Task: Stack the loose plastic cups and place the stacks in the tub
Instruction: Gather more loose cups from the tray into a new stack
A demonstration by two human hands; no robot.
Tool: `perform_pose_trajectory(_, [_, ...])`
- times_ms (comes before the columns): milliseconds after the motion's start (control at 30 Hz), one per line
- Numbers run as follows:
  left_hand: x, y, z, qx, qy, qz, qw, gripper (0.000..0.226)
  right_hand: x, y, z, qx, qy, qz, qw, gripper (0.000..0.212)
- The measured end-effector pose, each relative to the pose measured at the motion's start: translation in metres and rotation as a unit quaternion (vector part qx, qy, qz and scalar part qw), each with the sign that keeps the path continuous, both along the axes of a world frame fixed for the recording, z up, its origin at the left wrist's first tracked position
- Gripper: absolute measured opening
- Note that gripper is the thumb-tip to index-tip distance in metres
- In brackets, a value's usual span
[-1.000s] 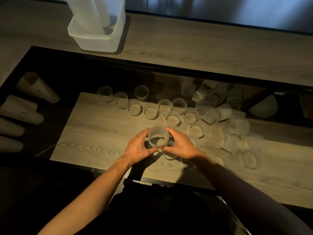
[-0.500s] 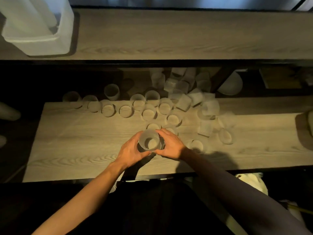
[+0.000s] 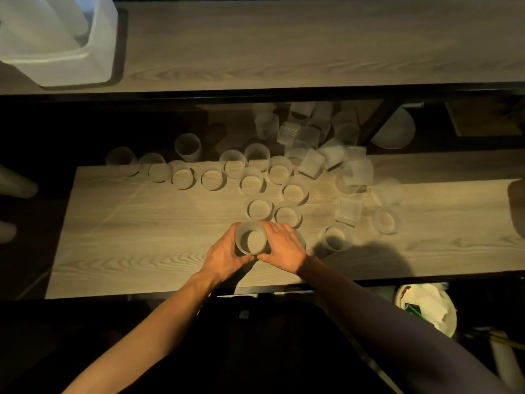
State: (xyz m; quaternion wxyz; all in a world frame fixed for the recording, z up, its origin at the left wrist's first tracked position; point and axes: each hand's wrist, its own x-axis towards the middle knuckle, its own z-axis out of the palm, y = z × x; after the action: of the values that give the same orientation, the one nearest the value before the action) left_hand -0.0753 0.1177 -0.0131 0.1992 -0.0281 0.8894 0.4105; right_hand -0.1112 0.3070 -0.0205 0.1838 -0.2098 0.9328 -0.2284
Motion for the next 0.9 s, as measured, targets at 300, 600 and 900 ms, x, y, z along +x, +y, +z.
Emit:
perform_pose_trajectory(300, [-0.003,0.002,0.024,-0.017,0.11,-0.04,0.993,0.078,0.001,0.03,0.018,-0.093,0.01,-0.026,0.995,0.084])
perform_pose_trajectory(600, [-0.016,0.049,0.035,0.012,0.123,-0.091,0.988,0.08,0.01,0.08,0.037,-0.128,0.015,-0.084,0.988,0.079])
perform_pose_trajectory(900, [-0.013,0.072,0.02,0.023,0.075,-0.116,0.99,0.082,0.025,0.101,0.019,-0.087,0.0,-0.116,0.989,0.081])
